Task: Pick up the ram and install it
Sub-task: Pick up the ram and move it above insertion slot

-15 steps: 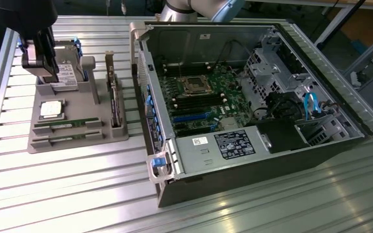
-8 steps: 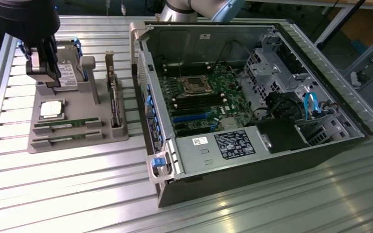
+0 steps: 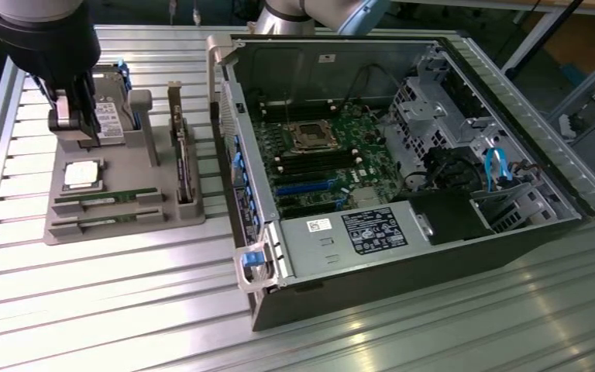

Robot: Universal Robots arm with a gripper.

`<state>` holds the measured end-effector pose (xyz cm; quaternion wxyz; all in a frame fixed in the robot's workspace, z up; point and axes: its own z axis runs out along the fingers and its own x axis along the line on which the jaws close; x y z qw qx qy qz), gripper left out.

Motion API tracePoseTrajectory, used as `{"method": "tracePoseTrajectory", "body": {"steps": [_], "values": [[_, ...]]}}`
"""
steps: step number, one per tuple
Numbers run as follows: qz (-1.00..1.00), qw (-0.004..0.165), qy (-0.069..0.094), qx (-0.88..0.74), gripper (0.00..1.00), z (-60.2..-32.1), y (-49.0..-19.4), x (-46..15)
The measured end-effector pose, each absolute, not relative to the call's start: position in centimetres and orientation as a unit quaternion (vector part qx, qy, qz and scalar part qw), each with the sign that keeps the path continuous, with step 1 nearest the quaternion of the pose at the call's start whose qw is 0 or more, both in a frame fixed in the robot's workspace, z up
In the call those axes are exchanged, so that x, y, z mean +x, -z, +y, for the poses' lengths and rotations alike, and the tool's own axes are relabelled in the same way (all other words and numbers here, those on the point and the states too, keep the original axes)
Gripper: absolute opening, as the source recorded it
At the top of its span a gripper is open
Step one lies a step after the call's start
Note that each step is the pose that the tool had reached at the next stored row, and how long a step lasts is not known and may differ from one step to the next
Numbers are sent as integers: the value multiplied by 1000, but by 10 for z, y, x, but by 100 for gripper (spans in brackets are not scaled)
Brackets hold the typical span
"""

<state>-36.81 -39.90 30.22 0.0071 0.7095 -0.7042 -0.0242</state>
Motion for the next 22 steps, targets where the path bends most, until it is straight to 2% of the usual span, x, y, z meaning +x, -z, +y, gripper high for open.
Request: {"method": "tracePoseTrajectory", "body": {"steps": [22], "values": [[-704, 7, 24, 710, 30, -399, -270, -368]]}}
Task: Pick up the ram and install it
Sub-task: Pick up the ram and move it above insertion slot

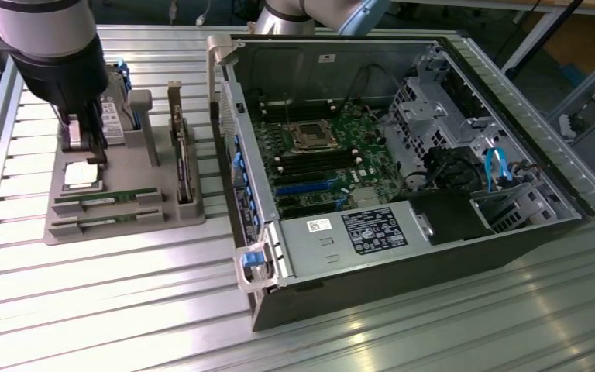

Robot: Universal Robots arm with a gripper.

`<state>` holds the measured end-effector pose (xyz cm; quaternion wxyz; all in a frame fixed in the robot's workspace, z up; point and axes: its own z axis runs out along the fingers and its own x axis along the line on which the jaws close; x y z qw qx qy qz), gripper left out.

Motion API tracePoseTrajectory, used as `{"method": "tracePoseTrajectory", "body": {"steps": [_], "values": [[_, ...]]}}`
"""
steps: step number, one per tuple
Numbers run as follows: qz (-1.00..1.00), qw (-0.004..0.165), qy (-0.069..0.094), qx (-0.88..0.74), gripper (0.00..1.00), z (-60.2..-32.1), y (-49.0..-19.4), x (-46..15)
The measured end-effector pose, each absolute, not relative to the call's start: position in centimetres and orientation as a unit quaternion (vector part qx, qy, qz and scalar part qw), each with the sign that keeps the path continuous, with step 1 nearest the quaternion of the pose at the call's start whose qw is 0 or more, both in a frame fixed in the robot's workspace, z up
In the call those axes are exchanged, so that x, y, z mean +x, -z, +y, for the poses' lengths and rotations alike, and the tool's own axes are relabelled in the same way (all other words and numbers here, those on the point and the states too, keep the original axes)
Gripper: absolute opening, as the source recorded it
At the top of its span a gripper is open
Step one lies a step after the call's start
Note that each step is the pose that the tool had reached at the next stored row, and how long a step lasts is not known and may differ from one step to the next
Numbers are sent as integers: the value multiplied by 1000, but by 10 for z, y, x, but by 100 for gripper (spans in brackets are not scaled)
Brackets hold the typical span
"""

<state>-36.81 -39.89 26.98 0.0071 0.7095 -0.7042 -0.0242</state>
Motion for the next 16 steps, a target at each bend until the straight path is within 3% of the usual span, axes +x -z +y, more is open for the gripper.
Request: {"method": "tracePoseTrajectory", "body": {"steps": [16], "values": [[-704, 7, 24, 710, 30, -420, -269, -368]]}}
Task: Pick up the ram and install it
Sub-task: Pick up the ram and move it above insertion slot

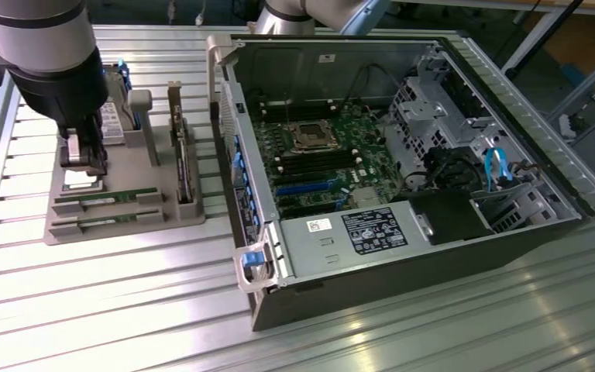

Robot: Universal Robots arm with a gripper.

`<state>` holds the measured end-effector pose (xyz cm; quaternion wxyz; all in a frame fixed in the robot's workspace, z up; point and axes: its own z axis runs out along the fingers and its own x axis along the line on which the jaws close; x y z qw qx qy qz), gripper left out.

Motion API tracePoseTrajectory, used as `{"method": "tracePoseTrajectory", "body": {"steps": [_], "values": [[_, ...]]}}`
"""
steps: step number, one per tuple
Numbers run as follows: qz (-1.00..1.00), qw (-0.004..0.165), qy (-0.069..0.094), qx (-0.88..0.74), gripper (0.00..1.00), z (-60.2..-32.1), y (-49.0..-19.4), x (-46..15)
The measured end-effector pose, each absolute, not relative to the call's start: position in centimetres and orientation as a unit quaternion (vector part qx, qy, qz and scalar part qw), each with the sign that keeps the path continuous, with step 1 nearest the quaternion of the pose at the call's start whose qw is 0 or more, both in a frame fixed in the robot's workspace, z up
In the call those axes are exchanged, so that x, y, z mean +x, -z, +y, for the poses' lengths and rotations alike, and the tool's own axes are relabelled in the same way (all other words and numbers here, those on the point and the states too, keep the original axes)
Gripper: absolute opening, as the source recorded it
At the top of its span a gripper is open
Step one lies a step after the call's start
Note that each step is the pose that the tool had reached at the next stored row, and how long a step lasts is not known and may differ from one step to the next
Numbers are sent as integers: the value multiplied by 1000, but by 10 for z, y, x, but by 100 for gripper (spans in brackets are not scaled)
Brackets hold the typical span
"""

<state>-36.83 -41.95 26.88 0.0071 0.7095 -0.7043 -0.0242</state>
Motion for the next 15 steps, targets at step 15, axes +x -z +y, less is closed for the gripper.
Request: {"method": "tracePoseTrajectory", "body": {"steps": [15], "values": [[-704, 7, 24, 710, 30, -449, -269, -370]]}}
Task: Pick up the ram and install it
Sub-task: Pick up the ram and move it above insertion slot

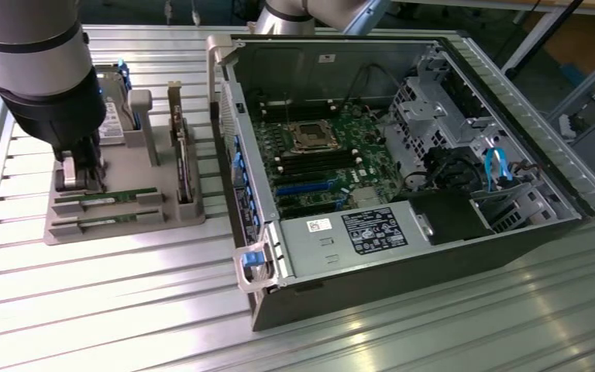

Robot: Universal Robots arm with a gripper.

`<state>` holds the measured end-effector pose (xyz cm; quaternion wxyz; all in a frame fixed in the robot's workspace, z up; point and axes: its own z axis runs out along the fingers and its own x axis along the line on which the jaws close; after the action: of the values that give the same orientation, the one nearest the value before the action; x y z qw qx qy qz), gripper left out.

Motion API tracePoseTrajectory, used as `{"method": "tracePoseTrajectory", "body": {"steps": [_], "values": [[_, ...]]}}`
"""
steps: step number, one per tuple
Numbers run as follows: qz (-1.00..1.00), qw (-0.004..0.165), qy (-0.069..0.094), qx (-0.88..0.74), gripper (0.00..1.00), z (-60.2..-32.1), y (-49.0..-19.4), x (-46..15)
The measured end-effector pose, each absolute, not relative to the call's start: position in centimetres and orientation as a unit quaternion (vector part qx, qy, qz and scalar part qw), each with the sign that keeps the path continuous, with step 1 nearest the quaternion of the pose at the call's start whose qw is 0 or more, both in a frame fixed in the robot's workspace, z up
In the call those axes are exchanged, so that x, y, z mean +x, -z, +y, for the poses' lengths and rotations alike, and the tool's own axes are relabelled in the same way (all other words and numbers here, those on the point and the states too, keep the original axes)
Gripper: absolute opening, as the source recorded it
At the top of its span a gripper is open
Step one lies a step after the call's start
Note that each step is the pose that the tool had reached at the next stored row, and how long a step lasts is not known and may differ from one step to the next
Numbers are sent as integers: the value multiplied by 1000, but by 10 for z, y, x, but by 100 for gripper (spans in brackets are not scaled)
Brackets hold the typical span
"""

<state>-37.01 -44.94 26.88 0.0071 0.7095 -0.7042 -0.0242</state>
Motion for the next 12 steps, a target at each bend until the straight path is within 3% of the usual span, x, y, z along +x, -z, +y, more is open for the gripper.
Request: {"method": "tracePoseTrajectory", "body": {"steps": [12], "values": [[-704, 7, 24, 710, 30, -459, -267, -370]]}}
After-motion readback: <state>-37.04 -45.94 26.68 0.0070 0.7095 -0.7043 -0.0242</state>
